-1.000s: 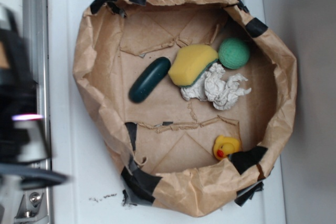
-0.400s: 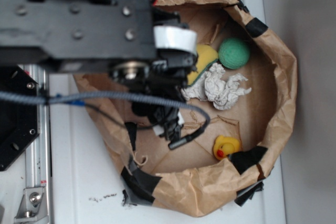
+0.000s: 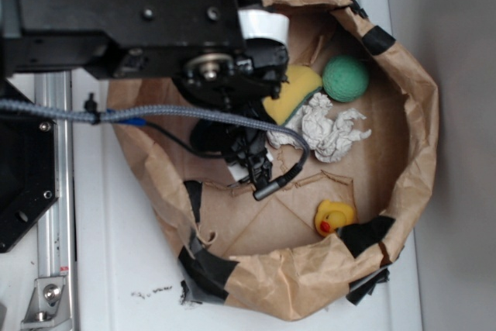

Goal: Grab the plastic pickle.

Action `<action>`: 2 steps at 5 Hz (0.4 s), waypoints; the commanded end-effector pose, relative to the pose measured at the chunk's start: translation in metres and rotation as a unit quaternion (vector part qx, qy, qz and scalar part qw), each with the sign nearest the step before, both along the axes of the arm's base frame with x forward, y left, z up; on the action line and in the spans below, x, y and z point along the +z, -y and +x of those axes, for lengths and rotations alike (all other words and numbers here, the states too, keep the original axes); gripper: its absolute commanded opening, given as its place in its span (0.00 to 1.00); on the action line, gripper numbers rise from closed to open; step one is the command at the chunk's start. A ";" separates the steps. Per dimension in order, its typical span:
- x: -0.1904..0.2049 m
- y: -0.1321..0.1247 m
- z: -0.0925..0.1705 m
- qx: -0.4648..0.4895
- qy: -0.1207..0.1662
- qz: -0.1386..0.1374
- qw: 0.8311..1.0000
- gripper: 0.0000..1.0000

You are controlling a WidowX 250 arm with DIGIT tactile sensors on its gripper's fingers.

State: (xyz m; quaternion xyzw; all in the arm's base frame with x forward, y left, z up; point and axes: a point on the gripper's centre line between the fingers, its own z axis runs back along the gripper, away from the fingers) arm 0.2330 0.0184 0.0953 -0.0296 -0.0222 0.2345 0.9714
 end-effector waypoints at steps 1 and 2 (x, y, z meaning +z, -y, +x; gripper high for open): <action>0.007 -0.006 0.002 0.010 0.020 -0.001 1.000 1.00; -0.020 -0.010 0.002 0.009 0.091 0.023 0.996 1.00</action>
